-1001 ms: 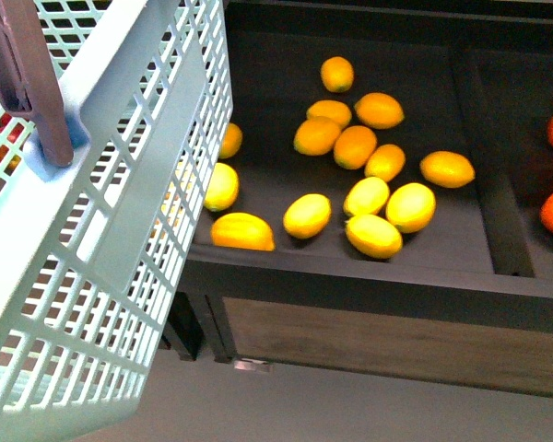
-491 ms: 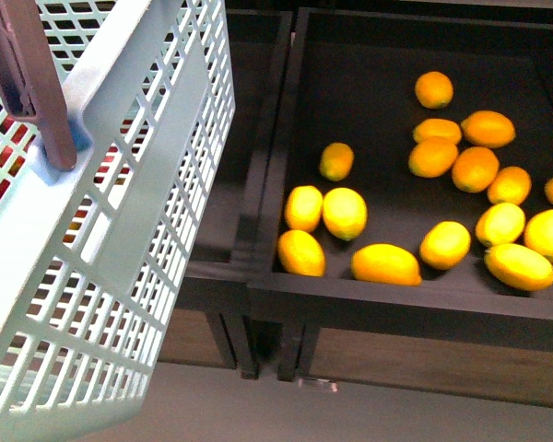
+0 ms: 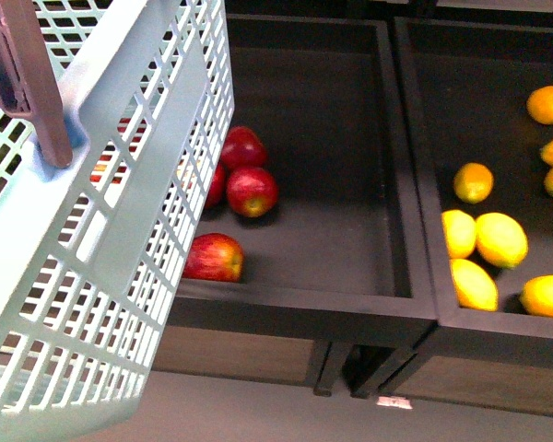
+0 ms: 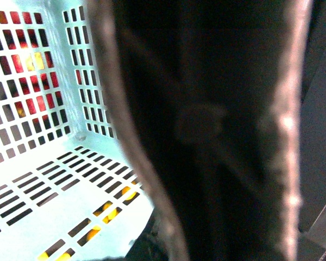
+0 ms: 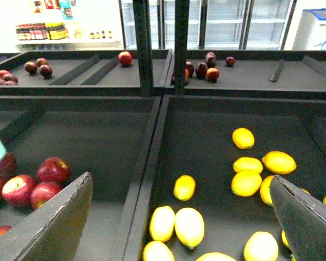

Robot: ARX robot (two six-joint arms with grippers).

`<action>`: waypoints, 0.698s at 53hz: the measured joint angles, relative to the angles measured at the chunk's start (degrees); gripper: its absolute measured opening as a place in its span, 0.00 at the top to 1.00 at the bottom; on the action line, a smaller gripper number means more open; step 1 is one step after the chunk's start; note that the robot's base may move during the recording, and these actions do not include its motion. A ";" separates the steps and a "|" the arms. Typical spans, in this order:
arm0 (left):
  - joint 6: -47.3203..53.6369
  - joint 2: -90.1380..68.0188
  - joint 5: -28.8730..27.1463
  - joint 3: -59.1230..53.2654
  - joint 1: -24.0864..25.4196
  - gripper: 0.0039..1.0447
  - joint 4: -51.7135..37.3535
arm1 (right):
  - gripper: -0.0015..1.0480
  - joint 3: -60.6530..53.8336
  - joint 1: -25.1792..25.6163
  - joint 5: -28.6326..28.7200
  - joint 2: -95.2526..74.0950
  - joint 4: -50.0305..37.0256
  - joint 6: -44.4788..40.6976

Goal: Pick lemon and mango into basket

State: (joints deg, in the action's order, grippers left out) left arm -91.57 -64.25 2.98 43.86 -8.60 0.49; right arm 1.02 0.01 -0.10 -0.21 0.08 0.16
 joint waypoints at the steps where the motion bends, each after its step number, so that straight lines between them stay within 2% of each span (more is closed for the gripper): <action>1: 0.00 0.00 -0.02 0.00 0.00 0.96 0.00 | 0.08 -0.02 0.00 0.04 0.00 0.00 0.00; 19: 1.07 -0.04 -1.03 0.00 0.46 0.96 0.04 | 0.08 -0.04 0.07 0.46 0.00 0.00 0.00; 23: 15.21 -2.62 -1.73 2.49 -2.51 0.96 4.98 | 0.08 -0.04 0.07 0.31 0.00 0.00 0.00; 27: 40.13 -8.46 -3.43 5.77 -6.80 0.96 4.02 | 0.08 -0.04 0.04 0.28 0.00 0.00 0.00; 31: 50.12 -14.34 -4.48 10.21 -10.29 0.96 2.12 | 0.08 -0.04 0.04 0.17 0.00 0.00 0.00; 37: 49.68 -21.79 -1.09 18.03 -16.13 0.96 0.42 | 0.08 -0.04 0.04 0.13 0.00 0.00 0.00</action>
State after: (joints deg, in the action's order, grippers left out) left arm -41.89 -86.04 1.89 61.89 -24.73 0.91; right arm 0.97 0.05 0.03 -0.21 0.08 0.16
